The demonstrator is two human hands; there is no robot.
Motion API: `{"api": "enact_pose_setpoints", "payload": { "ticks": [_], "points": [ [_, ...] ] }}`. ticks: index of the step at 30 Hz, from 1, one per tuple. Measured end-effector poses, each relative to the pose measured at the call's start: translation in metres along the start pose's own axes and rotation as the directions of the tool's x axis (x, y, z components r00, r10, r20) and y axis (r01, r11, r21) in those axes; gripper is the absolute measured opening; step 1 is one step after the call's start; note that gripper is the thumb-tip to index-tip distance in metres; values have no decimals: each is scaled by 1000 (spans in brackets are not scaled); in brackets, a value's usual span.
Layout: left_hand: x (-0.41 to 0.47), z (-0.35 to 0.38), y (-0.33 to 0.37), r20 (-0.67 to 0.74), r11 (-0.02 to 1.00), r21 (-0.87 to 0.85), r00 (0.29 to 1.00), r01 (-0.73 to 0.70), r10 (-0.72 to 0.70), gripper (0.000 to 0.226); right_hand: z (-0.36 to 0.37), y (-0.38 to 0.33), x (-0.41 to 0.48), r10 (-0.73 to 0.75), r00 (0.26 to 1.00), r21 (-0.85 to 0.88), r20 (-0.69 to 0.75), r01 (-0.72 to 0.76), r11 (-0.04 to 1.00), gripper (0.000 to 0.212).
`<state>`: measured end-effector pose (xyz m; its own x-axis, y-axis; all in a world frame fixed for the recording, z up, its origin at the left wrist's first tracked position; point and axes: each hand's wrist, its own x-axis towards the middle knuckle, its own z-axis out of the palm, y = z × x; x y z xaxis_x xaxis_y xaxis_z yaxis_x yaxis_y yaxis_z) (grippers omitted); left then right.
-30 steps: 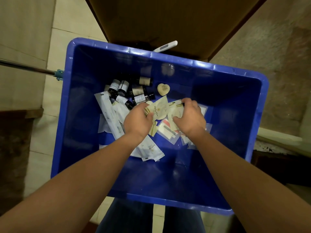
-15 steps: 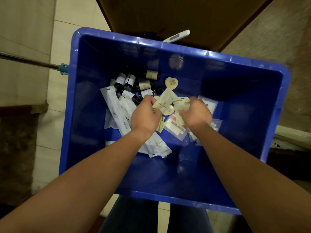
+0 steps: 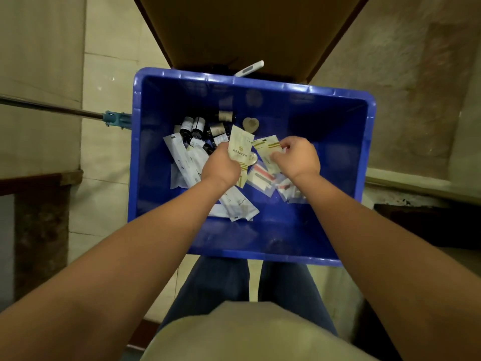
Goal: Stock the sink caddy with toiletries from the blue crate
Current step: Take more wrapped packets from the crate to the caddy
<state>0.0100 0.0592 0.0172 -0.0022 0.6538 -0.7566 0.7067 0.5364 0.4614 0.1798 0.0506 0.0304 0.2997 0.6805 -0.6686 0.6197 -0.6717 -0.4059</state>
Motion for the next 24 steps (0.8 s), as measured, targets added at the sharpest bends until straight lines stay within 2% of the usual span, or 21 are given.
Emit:
{"api": "enact_pose_setpoints", "payload": {
  "ticks": [2, 6, 10, 12, 16, 20, 24],
  "points": [
    [-11, -6, 8, 10, 1000, -11, 1000, 16, -15, 34, -12, -5, -15, 12, 1000, 71, -22, -10, 997, 19],
    [-35, -17, 26, 28, 995, -88, 999, 35, -33, 29, -29, -8, -41, 65, 998, 297, 26, -70, 952, 22],
    [-55, -23, 45, 92, 982, -187, 996, 9, 9, 34, -45, -11, -63, 141, 989, 561, 47, -143, 815, 30],
    [-64, -24, 57, 133, 968, -249, 991, 19, 15, 33, -54, -13, -73, 148, 988, 640, 42, -140, 755, 28],
    [-82, -26, 83, 173, 961, -275, 983, -12, 62, 29, -71, -10, -88, 78, 996, 616, -31, -42, 787, 11],
    [-97, -23, 106, 209, 962, -266, 970, -64, 122, 23, -89, -1, -99, 28, 993, 597, -111, 44, 801, 21],
    [-106, -12, 124, 224, 973, -218, 966, -81, 130, 33, -106, 12, -110, 58, 987, 652, -149, 53, 757, 30]
  ]
}}
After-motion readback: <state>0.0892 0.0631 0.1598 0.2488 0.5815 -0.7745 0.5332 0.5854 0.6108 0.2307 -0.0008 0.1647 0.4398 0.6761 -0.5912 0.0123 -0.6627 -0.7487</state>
